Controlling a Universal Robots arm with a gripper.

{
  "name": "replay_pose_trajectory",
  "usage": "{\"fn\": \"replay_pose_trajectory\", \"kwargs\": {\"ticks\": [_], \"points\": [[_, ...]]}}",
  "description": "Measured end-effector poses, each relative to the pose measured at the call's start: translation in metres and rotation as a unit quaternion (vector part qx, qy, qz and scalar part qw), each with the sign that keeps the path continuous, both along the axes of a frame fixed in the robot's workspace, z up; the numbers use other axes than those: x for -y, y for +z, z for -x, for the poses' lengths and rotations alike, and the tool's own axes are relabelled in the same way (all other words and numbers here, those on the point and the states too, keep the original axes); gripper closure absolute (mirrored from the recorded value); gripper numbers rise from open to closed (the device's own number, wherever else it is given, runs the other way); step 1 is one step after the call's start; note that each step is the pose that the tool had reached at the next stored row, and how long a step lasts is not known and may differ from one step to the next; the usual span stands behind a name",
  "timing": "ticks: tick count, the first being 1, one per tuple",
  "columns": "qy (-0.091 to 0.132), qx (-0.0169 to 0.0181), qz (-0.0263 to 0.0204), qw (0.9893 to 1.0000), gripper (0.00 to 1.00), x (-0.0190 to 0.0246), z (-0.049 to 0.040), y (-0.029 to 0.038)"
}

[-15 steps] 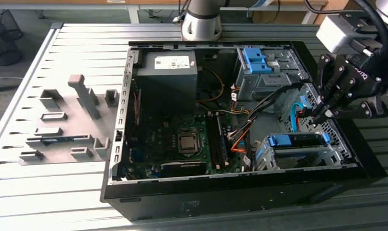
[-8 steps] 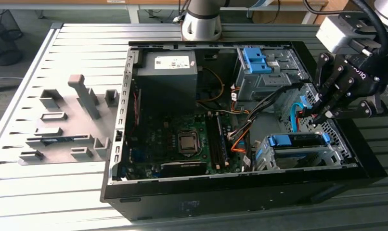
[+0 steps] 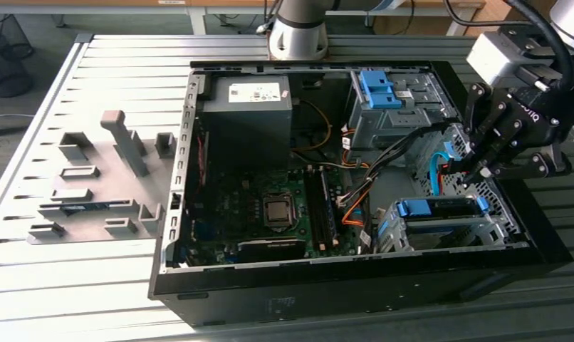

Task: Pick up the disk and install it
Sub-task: 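Insert the first disk wire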

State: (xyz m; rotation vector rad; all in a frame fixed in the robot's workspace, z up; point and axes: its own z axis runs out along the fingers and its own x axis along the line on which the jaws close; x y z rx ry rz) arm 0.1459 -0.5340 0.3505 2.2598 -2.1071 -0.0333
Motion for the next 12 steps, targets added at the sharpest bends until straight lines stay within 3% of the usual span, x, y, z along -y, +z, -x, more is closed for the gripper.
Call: {"fn": "replay_pose_trajectory", "kwargs": {"ticks": [5,7,12], "points": [[0.000,0.0000,0.0001,1.0000,0.75,0.0000,-0.0007,-0.0023],[0.000,0.0000,0.0001,1.0000,0.83,0.0000,-0.0007,-0.0024],[0.000,0.0000,-0.0001,1.0000,0.84,0.0000,-0.0007,-0.0025]]}}
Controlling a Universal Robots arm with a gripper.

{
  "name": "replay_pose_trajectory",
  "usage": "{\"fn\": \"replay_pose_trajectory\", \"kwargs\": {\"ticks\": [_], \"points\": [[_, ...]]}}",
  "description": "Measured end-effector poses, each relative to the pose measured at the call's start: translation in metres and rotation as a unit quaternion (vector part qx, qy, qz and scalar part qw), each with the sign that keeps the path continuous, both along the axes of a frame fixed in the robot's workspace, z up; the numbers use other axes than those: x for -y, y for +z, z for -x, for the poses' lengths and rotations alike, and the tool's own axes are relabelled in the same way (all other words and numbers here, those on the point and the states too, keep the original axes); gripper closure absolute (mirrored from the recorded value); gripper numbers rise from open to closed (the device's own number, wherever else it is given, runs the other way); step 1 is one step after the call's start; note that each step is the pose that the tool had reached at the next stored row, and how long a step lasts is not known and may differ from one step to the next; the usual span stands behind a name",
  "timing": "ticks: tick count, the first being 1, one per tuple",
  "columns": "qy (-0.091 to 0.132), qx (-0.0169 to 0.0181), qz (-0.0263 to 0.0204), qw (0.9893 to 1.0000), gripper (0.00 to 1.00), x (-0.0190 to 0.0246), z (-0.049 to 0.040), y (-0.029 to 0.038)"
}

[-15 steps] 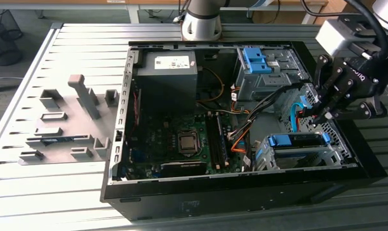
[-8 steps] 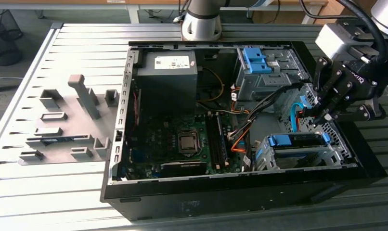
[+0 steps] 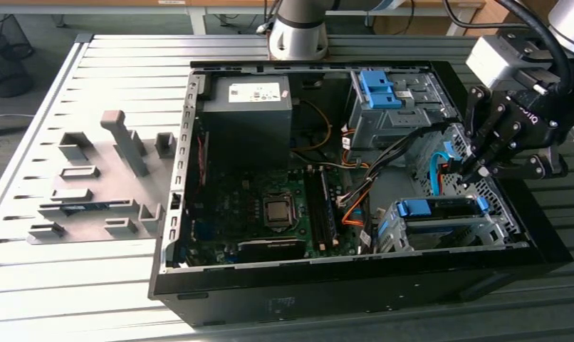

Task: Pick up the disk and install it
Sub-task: 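Insert the first disk wire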

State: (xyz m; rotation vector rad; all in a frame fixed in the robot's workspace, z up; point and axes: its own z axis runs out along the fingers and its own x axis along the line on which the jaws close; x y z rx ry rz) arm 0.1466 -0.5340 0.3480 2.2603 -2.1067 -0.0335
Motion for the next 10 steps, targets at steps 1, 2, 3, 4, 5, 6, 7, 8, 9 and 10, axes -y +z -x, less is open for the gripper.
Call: {"fn": "replay_pose_trajectory", "kwargs": {"ticks": [1,2,3,4,5,6,7,8,9,10], "points": [[0.000,0.0000,0.0000,1.0000,0.84,0.0000,0.0002,0.0000],[0.000,0.0000,0.0000,1.0000,0.84,0.0000,0.0003,0.0000],[0.000,0.0000,0.0000,1.0000,0.84,0.0000,0.0004,0.0000],[0.000,0.0000,0.0000,1.0000,0.84,0.0000,0.0004,0.0000],[0.000,0.0000,0.0000,1.0000,0.84,0.0000,0.0004,0.0000],[0.000,0.0000,0.0000,1.0000,0.84,0.0000,0.0004,0.0000],[0.000,0.0000,0.0000,1.0000,0.84,0.0000,0.0004,0.0000],[0.000,0.0000,0.0000,1.0000,0.84,0.0000,0.0004,0.0000],[0.000,0.0000,0.0000,1.0000,0.84,0.0000,0.0004,0.0000],[0.000,0.0000,0.0000,1.0000,0.84,0.0000,0.0005,0.0000]]}}
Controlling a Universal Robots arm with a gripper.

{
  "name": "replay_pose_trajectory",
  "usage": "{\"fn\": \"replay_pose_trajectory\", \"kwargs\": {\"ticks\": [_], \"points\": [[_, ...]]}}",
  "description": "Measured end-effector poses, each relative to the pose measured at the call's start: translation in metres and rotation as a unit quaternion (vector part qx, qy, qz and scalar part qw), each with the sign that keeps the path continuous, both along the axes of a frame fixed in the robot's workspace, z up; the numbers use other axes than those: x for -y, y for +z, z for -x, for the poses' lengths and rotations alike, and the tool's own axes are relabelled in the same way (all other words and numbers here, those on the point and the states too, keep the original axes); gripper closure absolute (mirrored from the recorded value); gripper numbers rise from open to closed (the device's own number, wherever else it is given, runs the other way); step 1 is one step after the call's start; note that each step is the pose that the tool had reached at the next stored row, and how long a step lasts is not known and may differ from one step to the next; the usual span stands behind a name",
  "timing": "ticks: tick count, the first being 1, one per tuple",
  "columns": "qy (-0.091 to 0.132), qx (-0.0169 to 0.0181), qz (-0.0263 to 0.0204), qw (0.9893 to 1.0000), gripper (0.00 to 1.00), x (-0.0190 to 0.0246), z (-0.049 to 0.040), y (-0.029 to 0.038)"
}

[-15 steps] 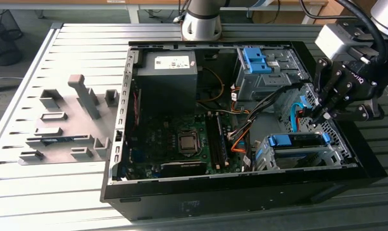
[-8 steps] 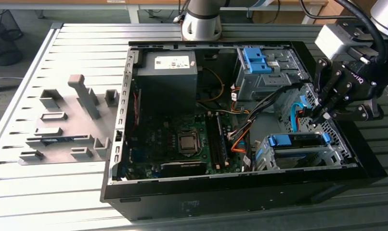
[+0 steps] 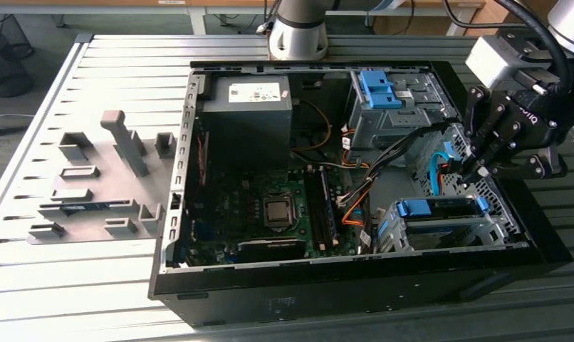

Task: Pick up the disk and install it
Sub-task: 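Insert the first disk wire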

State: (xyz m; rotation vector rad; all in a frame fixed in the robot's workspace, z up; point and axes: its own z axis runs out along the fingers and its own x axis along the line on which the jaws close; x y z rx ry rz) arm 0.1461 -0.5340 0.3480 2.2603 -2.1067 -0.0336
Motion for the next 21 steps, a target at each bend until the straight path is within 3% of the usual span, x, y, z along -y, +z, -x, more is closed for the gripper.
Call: {"fn": "replay_pose_trajectory", "kwargs": {"ticks": [9,15,16,19,20,21], "points": [[-0.001,0.0002,-0.0001,1.0000,0.84,0.0012,0.0082,-0.0009],[-0.002,0.0027,-0.0001,1.0000,0.84,0.0098,0.0109,-0.0054],[-0.002,0.0068,-0.0001,1.0000,0.84,0.0099,0.0129,-0.0056],[-0.002,0.0260,-0.0003,0.9997,0.84,0.0100,0.0179,-0.0059],[-0.002,0.0306,-0.0003,0.9995,0.84,0.0100,0.0191,-0.0060],[-0.003,0.0326,-0.0003,0.9995,0.84,0.0100,0.0201,-0.0062]]}}
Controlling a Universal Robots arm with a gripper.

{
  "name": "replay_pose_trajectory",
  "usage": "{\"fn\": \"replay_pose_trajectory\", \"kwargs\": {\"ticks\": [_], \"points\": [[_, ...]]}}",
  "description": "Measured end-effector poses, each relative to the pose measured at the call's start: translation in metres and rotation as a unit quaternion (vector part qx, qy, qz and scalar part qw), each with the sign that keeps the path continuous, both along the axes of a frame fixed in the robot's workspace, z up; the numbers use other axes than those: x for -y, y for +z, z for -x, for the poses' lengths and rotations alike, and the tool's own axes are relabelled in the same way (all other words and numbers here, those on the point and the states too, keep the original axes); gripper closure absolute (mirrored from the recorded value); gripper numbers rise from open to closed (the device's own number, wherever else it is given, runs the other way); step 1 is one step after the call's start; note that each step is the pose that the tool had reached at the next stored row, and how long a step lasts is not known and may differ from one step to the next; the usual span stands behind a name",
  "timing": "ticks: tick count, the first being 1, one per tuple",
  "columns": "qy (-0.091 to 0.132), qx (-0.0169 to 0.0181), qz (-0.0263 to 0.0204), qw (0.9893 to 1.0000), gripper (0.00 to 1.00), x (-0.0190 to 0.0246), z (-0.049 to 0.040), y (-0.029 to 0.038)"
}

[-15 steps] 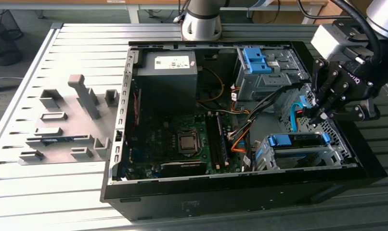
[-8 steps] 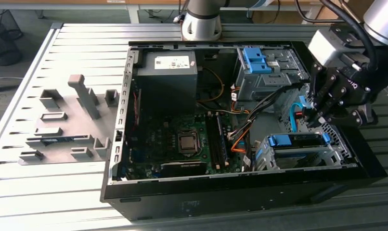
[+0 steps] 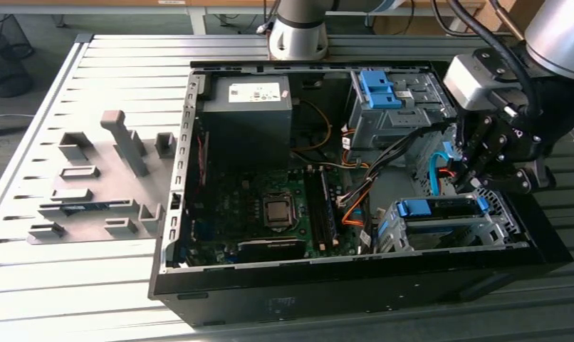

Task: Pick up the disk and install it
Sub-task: 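Insert the first disk wire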

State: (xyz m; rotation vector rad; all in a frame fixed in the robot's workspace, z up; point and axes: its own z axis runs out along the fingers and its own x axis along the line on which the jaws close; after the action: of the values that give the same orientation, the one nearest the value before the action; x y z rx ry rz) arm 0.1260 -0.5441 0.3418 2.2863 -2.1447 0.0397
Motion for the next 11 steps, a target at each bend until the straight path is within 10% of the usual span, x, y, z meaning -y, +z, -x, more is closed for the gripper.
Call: {"fn": "replay_pose_trajectory", "kwargs": {"ticks": [11], "points": [[-0.038,0.0003,-0.0005,0.9993,0.84,0.0011,0.0030,-0.0022]]}}
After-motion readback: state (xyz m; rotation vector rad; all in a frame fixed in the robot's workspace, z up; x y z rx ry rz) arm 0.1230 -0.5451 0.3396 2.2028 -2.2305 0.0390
